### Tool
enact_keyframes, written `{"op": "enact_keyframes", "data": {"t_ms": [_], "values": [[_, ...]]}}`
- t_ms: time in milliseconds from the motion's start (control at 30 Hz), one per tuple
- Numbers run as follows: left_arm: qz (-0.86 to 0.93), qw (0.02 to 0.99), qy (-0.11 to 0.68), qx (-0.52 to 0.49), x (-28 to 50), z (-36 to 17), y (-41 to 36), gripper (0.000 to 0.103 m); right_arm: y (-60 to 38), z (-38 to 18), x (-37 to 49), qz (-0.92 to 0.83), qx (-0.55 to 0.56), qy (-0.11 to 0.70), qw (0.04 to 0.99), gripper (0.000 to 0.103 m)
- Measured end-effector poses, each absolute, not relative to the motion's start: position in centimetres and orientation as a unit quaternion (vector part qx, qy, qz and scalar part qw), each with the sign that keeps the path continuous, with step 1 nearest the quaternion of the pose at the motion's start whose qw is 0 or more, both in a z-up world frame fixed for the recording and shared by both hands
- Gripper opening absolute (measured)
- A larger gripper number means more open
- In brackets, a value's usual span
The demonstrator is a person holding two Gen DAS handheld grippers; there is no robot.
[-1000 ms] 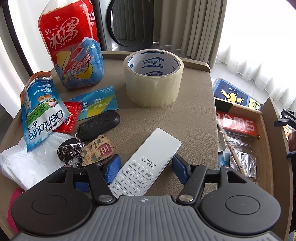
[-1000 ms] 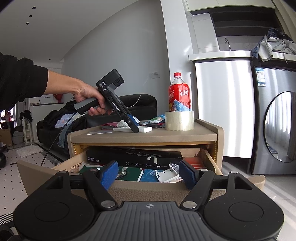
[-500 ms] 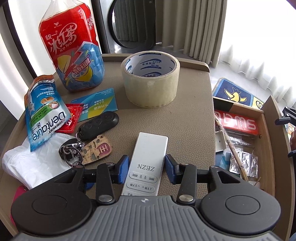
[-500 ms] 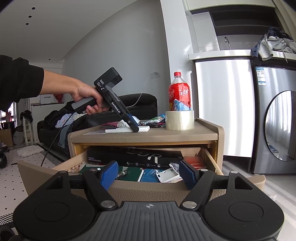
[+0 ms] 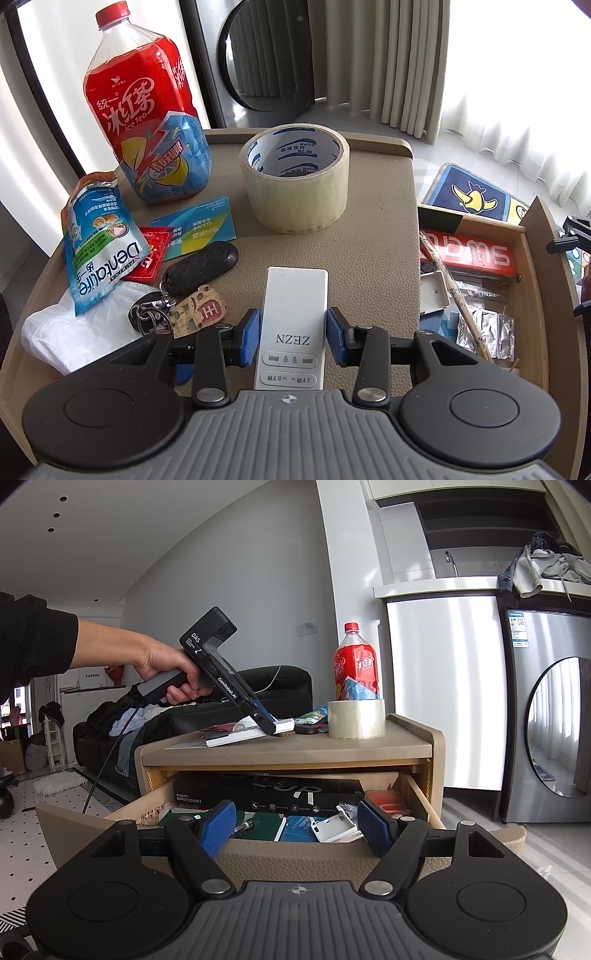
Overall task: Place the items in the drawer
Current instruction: 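Lift the white remote with the left gripper toward the open drawer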
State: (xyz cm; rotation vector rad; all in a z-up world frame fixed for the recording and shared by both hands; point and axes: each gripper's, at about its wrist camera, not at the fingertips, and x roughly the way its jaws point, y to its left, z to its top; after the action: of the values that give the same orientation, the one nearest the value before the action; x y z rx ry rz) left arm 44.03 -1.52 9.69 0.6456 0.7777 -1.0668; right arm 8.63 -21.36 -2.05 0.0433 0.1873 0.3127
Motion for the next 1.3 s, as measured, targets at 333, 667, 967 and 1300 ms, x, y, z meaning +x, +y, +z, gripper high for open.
{"op": "enact_keyframes", "data": {"t_ms": [333, 667, 967, 1300], "values": [[-0.491, 0.755, 0.330, 0.283, 42.6, 11.0, -1.2, 0.042, -21.3, -1.9, 8.1, 0.150, 0.019, 0.093, 0.984, 0.076], [-0.491, 0.771, 0.302, 0.270, 41.0, 12.6, -0.4, 0.042, -21.1, -1.7, 7.9, 0.143, 0.020, 0.097, 0.985, 0.076], [-0.484, 0.782, 0.281, 0.273, 39.3, 14.4, 0.1, 0.042, -20.8, -1.3, 7.3, 0.141, 0.015, 0.094, 0.986, 0.076], [-0.474, 0.782, 0.279, 0.294, 36.9, 15.5, 0.1, 0.042, -20.3, -0.4, 6.2, 0.139, 0.016, 0.083, 0.987, 0.076]]}}
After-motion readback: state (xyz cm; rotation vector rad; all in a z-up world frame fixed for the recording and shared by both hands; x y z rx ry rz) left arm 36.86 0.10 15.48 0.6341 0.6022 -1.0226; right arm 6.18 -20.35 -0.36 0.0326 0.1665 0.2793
